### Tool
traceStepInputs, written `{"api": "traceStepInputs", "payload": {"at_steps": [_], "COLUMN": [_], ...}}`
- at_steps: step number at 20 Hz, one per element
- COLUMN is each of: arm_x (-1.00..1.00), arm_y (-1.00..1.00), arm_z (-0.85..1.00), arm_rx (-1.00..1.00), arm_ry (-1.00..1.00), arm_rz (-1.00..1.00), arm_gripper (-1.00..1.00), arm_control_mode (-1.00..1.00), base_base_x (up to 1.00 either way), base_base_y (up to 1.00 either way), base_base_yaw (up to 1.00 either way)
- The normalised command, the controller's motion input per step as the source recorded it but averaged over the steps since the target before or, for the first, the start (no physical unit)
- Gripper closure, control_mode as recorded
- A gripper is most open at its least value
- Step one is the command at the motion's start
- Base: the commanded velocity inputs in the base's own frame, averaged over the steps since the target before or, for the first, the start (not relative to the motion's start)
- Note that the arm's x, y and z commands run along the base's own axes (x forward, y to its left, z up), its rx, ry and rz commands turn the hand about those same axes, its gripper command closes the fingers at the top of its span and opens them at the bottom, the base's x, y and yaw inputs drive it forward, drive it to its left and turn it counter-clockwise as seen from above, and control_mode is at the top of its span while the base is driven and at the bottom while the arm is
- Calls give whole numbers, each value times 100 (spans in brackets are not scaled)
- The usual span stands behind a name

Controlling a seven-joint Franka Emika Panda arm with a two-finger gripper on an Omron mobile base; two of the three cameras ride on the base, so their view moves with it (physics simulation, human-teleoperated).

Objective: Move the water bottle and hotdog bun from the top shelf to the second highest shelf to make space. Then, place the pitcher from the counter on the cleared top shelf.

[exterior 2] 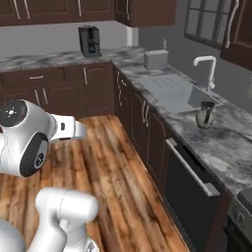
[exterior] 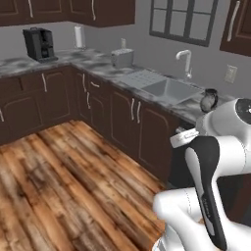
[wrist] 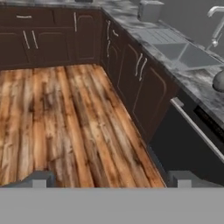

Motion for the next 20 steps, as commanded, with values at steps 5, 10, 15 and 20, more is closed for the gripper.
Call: {"api": "traceStepInputs", "payload": {"at_steps": [5, 10, 15, 20], "arm_x": [0, 0, 0, 0], "arm_y": [0, 0, 0, 0], "arm_z": [0, 0, 0, 0], "arm_rx": [0, 0, 0, 0], "arm_ry": [0, 0, 0, 0], "arm_rz": [0, 0, 0, 0], "arm_gripper": [-100, -100, -100, -100], "arm_control_mode": [100, 100, 100, 100], "base_base_x": [75, 62, 54, 57], "base_base_y": [-49, -60, -35, 1], "base_base_yaw": [-8, -6, -5, -1]}}
